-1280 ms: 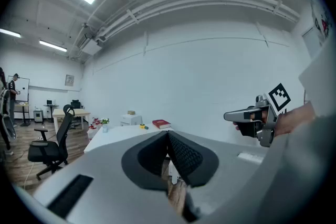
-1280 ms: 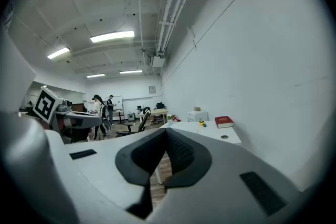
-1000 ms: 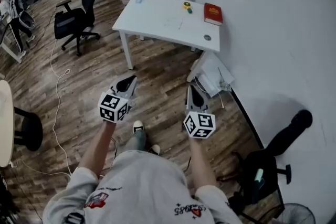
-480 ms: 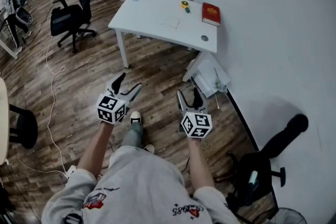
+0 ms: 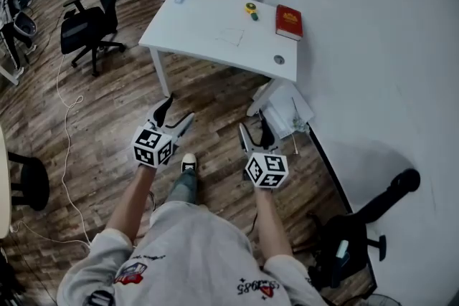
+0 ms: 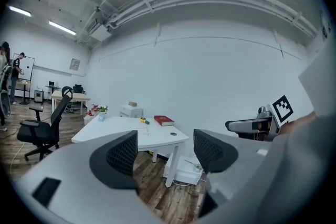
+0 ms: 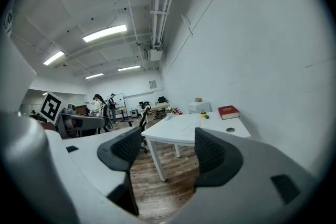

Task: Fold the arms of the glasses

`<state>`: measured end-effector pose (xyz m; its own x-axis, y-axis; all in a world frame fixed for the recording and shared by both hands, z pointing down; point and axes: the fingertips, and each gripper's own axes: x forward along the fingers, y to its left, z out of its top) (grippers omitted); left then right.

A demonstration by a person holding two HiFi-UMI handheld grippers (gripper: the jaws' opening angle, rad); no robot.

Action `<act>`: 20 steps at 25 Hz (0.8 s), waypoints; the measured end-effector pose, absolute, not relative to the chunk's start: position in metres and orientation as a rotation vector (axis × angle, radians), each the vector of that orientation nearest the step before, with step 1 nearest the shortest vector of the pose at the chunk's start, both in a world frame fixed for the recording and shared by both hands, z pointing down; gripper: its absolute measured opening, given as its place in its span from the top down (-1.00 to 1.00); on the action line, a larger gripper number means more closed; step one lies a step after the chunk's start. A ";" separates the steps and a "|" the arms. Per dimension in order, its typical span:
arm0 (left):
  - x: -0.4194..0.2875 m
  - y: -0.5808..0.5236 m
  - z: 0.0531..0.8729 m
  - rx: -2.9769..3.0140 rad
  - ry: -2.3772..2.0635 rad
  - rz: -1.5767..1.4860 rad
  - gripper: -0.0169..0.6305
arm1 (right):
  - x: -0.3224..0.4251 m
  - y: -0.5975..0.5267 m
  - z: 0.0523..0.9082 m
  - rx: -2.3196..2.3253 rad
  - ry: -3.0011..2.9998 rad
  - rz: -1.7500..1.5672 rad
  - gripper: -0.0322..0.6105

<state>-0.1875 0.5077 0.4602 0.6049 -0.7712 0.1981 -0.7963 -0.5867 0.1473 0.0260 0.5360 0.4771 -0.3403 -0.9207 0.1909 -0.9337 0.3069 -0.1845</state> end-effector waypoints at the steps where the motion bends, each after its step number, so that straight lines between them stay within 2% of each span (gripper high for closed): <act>1: -0.185 0.493 0.462 2.612 -1.286 0.166 -0.04 | 0.027 0.523 0.478 1.775 -2.494 0.411 -0.05; 11: -0.146 0.314 0.463 2.697 -1.088 0.204 -0.04 | 0.040 0.359 0.476 1.855 -2.419 0.466 -0.01; 20: -0.153 0.183 0.465 2.724 -1.016 0.233 -0.04 | 0.033 0.232 0.477 1.910 -2.383 0.498 0.00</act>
